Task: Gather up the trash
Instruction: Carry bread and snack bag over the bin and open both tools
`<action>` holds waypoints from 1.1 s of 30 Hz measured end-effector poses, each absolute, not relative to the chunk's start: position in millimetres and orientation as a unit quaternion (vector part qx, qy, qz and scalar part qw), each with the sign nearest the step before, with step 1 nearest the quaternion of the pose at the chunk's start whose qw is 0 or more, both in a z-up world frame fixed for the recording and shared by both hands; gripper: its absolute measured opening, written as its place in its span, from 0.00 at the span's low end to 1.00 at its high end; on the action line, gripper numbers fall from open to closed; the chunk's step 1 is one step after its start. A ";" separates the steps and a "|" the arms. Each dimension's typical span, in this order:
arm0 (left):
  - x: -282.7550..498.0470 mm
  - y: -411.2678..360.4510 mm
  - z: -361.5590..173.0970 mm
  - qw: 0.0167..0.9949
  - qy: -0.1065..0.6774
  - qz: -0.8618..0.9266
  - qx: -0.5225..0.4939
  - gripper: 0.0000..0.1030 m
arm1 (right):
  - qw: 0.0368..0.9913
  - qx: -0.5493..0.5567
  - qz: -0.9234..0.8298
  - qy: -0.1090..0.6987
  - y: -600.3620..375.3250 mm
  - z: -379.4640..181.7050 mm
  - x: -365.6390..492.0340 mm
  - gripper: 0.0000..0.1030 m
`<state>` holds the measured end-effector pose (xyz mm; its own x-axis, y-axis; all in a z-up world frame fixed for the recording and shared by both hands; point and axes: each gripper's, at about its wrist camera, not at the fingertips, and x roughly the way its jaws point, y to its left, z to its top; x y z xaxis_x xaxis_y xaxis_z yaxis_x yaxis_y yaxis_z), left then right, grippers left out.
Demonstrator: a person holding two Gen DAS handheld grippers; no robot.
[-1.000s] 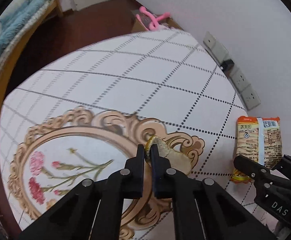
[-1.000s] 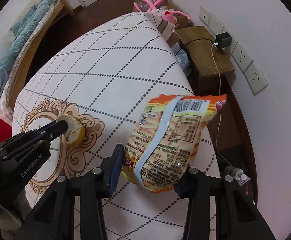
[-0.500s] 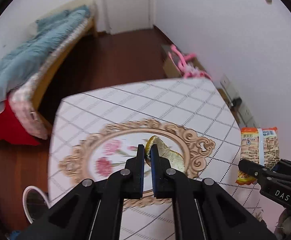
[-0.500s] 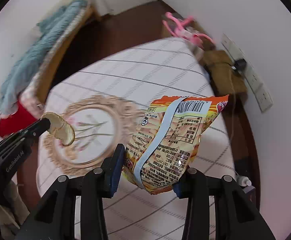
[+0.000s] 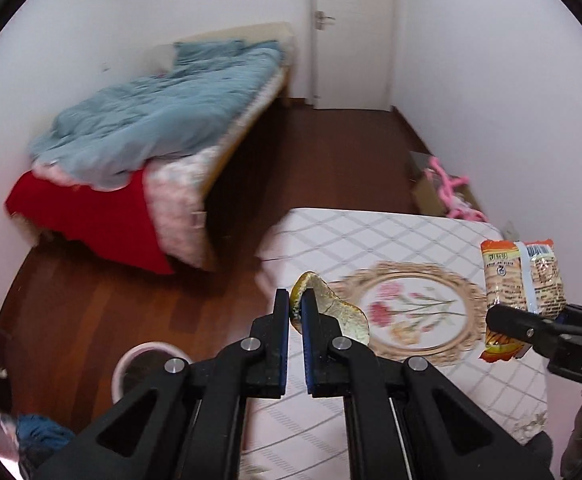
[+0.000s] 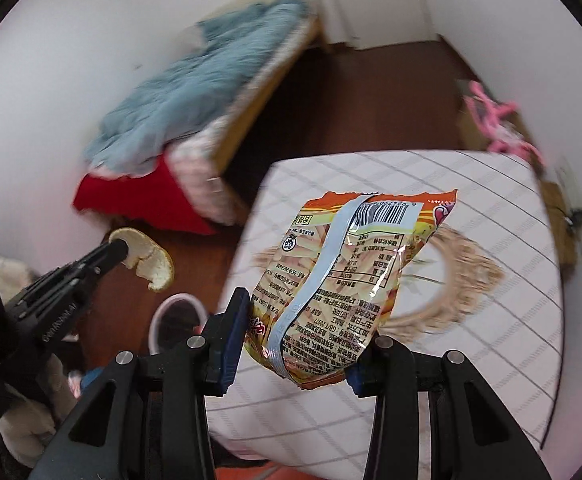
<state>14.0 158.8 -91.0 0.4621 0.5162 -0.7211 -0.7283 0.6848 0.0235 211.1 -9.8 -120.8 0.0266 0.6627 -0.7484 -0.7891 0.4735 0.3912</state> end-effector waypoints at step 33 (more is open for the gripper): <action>-227.6 414.8 -359.4 0.646 0.429 0.457 -0.437 0.05 | 0.508 -0.280 0.554 0.597 352.8 -399.2 -72.1 0.42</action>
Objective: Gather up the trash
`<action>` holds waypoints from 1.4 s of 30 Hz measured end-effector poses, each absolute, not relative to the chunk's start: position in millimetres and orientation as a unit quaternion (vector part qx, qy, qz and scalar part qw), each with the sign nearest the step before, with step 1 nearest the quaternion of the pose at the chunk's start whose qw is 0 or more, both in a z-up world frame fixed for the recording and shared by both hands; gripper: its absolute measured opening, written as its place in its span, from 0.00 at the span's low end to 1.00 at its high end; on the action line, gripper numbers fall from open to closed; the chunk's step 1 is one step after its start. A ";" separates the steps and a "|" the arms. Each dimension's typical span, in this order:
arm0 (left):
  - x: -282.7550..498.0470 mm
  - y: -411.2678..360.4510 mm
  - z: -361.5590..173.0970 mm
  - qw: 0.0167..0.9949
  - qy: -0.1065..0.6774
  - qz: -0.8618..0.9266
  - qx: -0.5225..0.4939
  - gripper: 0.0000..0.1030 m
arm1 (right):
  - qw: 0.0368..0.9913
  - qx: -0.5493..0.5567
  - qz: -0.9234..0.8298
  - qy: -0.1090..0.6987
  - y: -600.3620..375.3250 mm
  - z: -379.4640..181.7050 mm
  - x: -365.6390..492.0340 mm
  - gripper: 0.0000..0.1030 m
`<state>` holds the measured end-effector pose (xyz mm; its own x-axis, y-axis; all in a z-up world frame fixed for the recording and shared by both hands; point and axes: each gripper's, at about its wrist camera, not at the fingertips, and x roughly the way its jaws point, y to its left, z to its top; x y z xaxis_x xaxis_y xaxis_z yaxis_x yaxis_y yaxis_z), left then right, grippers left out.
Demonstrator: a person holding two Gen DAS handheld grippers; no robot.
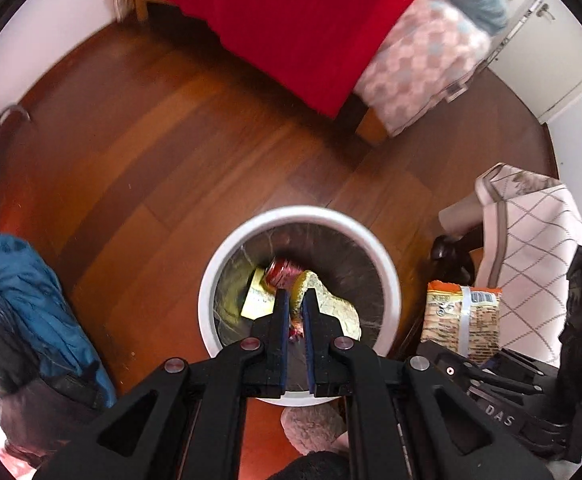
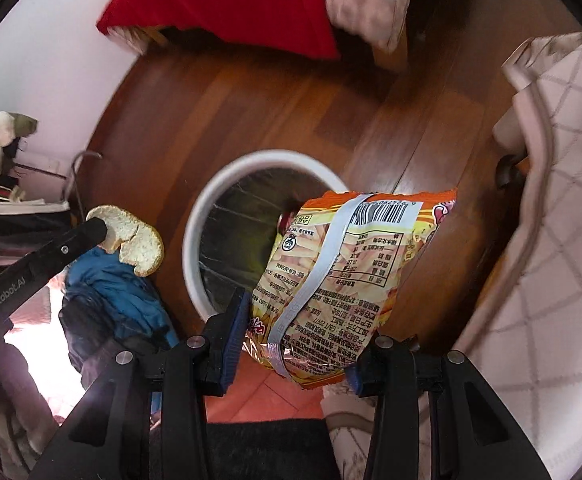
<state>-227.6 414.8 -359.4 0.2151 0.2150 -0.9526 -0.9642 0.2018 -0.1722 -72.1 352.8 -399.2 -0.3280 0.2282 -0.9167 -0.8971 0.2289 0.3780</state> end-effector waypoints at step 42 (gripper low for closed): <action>-268.6 279.1 -200.6 0.656 0.393 0.529 -0.367 0.99 | 0.530 -0.300 0.607 0.510 253.4 -257.9 -89.8 1.00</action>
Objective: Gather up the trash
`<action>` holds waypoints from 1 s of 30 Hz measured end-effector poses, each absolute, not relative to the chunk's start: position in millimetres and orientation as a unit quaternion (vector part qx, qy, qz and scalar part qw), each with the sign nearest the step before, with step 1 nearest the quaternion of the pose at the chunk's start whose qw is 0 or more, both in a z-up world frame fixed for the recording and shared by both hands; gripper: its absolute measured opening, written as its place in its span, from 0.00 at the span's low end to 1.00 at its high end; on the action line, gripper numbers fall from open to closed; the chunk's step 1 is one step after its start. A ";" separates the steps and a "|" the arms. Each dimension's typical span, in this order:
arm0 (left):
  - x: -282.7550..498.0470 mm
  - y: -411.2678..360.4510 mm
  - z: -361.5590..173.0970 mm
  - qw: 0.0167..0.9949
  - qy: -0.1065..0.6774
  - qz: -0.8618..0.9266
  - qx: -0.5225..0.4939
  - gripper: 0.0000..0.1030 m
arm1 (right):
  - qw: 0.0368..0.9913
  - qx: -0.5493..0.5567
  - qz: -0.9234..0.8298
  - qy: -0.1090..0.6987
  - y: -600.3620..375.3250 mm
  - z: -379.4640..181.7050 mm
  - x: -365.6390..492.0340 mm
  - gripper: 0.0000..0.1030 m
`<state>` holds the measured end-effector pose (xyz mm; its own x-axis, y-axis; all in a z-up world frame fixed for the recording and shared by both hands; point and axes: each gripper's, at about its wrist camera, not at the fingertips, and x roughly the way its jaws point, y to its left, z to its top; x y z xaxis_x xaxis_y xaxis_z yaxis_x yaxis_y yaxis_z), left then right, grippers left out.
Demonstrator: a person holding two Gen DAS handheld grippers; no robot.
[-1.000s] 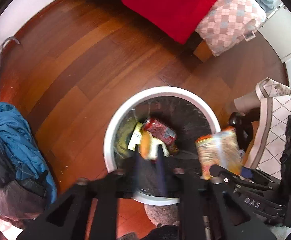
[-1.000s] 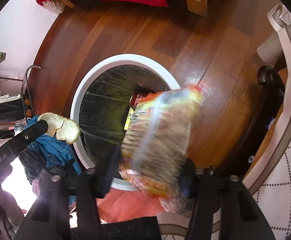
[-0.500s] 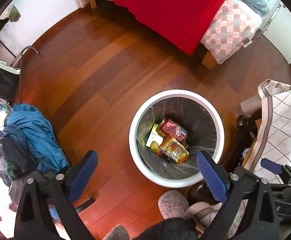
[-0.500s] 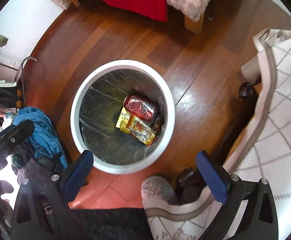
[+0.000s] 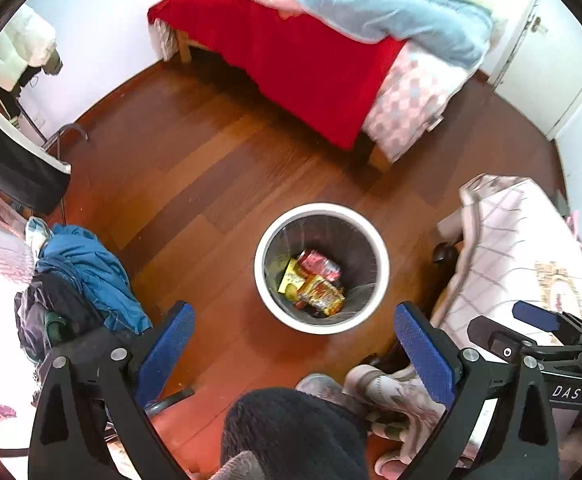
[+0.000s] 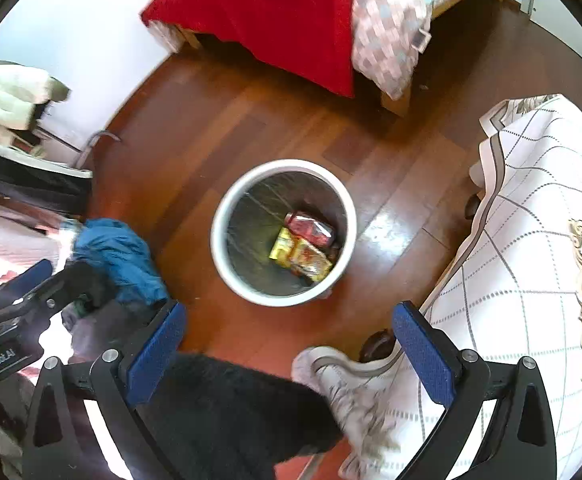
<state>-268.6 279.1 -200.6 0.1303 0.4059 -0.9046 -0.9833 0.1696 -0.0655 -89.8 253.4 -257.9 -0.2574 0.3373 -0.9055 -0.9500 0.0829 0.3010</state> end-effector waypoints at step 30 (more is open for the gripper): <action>-287.3 181.2 -41.8 0.753 0.299 0.451 -0.374 0.99 | 0.445 -0.223 0.720 0.484 131.9 -51.0 -79.8 1.00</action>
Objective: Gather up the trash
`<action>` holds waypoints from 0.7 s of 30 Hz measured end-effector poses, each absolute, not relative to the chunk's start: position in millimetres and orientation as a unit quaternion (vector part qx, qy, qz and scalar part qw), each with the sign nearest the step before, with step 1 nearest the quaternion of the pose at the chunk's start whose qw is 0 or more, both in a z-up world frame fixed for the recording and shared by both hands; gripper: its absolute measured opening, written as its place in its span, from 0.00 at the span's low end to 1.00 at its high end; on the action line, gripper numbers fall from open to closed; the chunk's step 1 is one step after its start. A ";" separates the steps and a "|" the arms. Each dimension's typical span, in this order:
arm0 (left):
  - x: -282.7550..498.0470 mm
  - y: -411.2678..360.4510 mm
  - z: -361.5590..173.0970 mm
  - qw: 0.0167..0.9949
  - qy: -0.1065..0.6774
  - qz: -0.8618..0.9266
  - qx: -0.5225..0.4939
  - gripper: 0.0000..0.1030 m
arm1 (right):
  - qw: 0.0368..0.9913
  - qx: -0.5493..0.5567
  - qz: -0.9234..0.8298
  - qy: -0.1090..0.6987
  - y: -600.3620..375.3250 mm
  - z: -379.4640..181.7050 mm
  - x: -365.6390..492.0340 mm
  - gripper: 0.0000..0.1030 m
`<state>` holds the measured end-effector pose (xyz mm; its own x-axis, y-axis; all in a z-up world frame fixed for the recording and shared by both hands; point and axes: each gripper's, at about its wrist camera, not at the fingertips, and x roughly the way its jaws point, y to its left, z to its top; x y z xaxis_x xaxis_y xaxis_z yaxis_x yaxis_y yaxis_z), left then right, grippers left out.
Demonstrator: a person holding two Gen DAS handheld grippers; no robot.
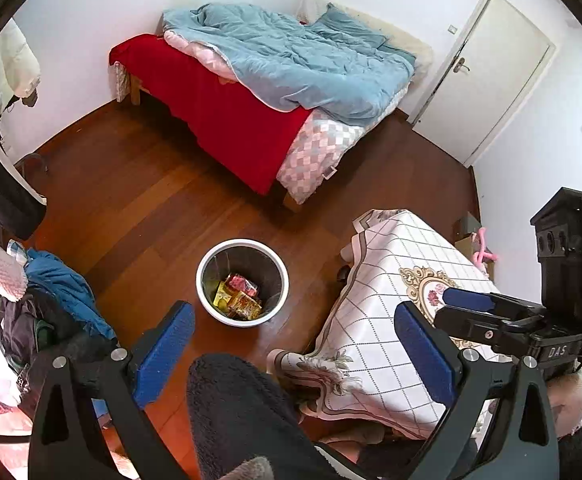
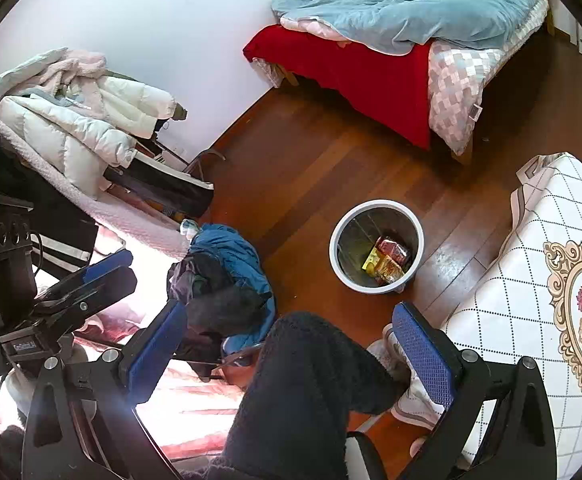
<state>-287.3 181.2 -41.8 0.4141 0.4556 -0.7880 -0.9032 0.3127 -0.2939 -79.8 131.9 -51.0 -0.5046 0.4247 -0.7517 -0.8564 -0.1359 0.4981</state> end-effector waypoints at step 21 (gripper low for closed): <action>-292.2 175.6 -46.1 0.751 0.298 0.445 -0.386 1.00 | 0.438 -0.244 0.718 0.483 127.4 -46.8 -84.1 1.00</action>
<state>-292.2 175.6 -46.1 0.4262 0.4398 -0.7906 -0.8987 0.3059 -0.3143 -84.1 127.4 -46.8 -0.4976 0.3930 -0.7733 -0.8643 -0.1493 0.4803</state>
